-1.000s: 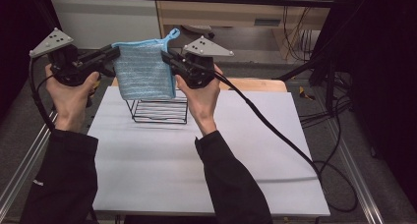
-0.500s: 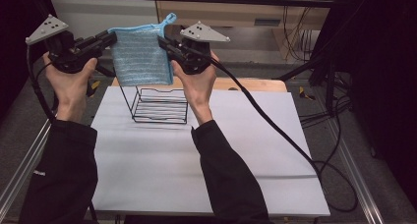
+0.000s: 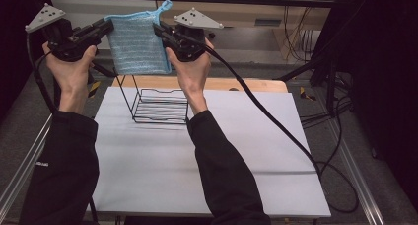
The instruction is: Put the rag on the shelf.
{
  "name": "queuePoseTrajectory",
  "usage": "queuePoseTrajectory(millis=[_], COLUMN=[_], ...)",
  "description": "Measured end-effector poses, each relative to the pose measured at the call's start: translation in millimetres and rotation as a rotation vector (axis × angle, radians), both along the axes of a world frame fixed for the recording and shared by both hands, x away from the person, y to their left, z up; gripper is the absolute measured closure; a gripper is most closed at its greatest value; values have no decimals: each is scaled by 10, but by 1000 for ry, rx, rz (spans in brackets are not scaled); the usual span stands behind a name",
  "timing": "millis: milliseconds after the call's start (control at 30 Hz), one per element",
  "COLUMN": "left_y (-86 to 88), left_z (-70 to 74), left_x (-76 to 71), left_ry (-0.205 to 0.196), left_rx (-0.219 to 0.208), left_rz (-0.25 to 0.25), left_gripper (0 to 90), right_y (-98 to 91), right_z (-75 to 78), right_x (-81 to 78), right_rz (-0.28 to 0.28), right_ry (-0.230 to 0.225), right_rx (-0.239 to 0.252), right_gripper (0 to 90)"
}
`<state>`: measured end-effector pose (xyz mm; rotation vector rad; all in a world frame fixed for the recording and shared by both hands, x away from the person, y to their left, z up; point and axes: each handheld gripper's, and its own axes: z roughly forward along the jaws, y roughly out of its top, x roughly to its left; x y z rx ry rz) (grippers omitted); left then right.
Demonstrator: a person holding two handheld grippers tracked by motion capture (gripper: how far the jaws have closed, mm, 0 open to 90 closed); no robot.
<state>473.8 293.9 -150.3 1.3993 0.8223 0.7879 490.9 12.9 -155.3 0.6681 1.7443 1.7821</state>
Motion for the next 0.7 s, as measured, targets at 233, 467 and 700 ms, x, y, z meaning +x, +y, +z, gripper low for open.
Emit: queuePoseTrajectory(millis=[233, 467, 700], left_y=[-25, -75, -116], left_z=[30, 32, -32], left_x=[151, 316, 489], left_ry=[-8, -16, -1], left_rx=[-4, -4, -1], left_rz=[17, 22, 30], left_gripper=[821, 821, 821], right_y=[18, 2, -11], right_z=[40, 50, 17], right_x=[119, 242, 384], right_rz=[-11, -29, -52], right_ry=[-6, -13, -7], right_rx=[4, 5, -10], right_gripper=[815, 815, 815])
